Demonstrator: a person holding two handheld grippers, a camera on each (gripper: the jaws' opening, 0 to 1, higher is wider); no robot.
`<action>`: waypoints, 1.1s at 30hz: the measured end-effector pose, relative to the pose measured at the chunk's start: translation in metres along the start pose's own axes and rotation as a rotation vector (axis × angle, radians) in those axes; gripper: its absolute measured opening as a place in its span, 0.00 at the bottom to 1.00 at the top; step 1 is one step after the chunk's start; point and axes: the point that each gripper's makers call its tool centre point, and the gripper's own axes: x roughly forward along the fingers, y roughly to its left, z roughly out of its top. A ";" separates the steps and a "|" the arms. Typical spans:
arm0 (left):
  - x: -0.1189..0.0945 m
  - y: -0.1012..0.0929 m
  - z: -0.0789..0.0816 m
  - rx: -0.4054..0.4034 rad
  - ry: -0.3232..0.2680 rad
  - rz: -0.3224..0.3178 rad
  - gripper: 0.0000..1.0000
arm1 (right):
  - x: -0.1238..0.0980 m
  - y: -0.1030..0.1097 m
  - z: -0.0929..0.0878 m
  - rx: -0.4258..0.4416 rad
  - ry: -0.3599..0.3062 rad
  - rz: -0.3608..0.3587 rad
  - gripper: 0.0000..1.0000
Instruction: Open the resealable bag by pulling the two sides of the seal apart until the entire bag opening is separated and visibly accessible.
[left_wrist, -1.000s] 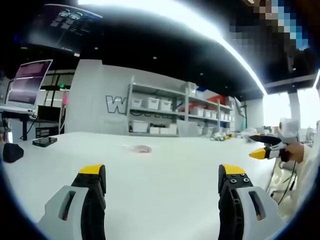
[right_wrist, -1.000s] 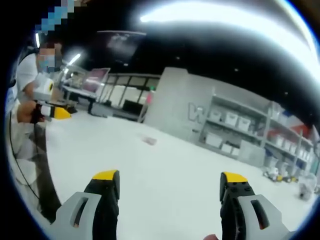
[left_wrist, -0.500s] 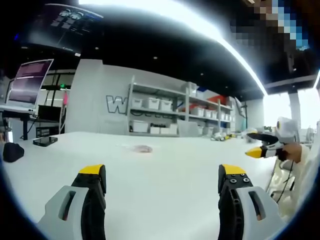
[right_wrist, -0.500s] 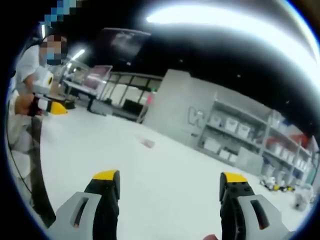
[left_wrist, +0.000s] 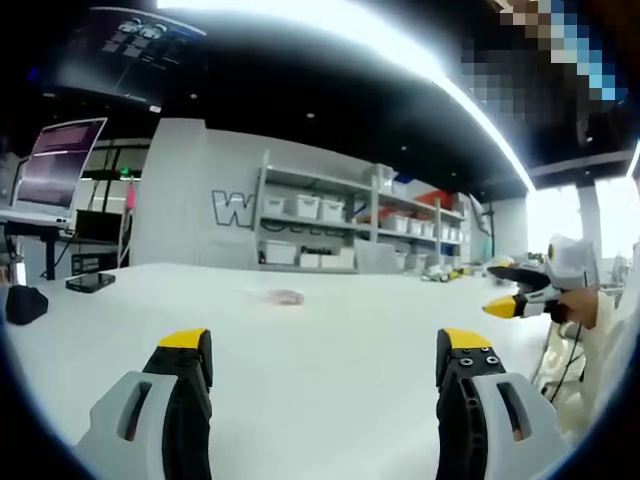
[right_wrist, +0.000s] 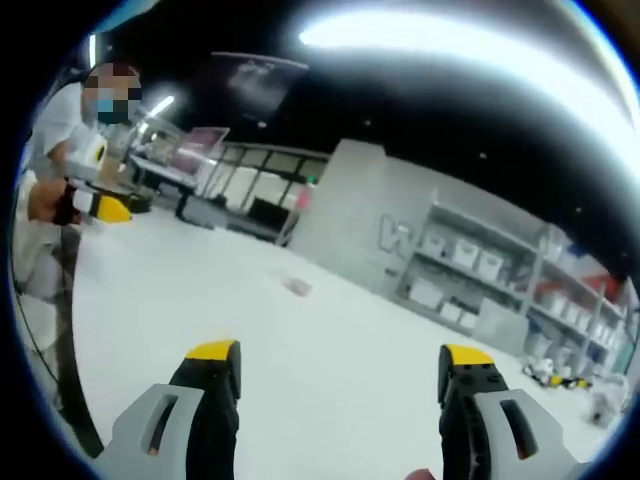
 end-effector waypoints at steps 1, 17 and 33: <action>0.000 0.000 0.000 -0.001 0.000 -0.001 0.91 | 0.000 0.000 0.000 0.000 0.001 0.001 0.82; -0.002 -0.002 0.001 0.002 0.000 -0.004 0.90 | 0.023 0.008 0.013 -0.108 -0.013 0.057 0.80; -0.004 -0.002 0.005 0.005 -0.010 -0.007 0.90 | 0.043 0.011 0.015 -0.195 -0.002 0.069 0.80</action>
